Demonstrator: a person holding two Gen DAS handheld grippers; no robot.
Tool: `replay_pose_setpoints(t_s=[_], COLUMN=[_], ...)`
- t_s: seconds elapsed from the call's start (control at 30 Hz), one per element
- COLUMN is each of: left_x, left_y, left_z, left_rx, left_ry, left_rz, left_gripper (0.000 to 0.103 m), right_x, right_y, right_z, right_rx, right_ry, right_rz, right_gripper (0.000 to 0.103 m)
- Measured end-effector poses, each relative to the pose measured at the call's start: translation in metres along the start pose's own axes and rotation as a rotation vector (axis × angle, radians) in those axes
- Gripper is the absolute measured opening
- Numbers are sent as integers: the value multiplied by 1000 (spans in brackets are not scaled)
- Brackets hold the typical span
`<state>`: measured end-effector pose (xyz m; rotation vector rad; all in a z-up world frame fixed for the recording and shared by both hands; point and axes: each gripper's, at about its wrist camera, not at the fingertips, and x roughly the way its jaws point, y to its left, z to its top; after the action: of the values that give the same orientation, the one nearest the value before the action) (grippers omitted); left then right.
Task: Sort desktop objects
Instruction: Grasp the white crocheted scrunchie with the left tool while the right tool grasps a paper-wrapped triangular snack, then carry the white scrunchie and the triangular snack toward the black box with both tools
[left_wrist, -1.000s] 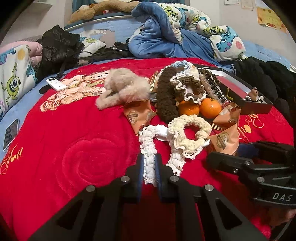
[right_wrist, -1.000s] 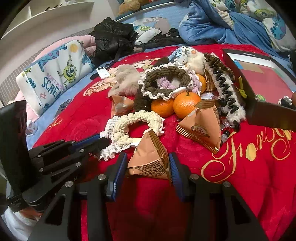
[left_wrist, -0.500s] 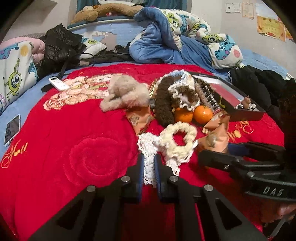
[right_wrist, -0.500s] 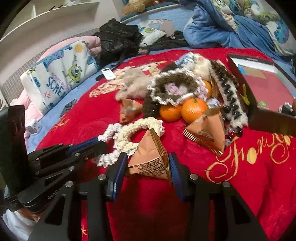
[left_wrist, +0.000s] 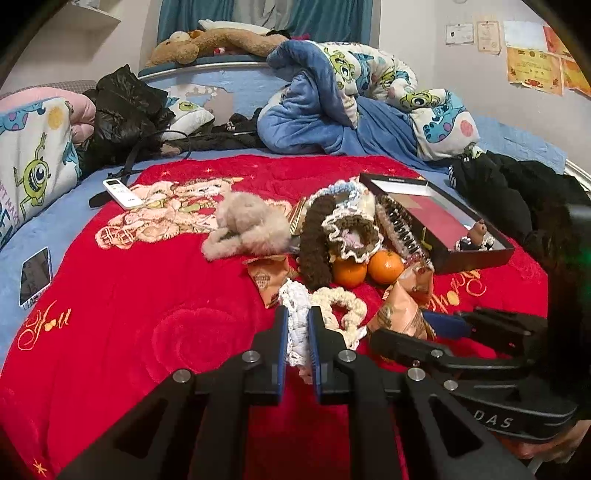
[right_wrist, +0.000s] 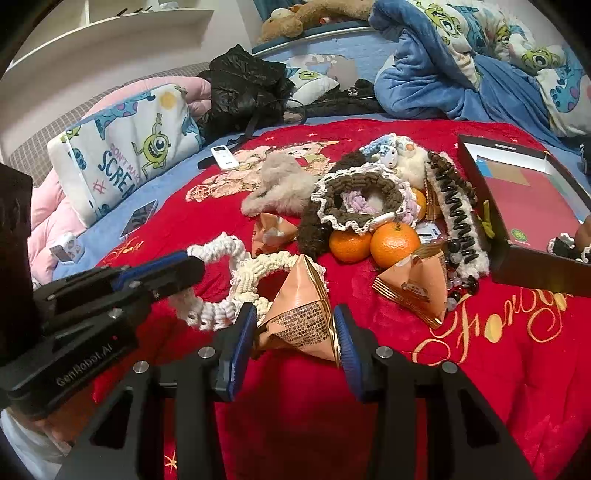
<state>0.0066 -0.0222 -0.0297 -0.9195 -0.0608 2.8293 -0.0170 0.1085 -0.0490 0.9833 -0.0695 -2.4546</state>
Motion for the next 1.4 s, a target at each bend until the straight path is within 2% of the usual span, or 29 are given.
replay_pose_setpoints(t_s=[0.57,1.03,1.4], left_x=[-5,-2,6], left_y=[-18,-57,-100], left_z=[11,23,26], left_rx=[11,42,82], left_ry=[-25,-40,-32], left_rz=[-20,-72,-124], left_gripper=[11,11,11], right_x=[-11,-31,-57], right_y=[-15,-34,-66], right_z=[-1,-3,-8], right_rx=[30,58,99], right_ry=[-1,-25,-55], right_rz=[9,-13,-63], right_gripper=[41,41,41])
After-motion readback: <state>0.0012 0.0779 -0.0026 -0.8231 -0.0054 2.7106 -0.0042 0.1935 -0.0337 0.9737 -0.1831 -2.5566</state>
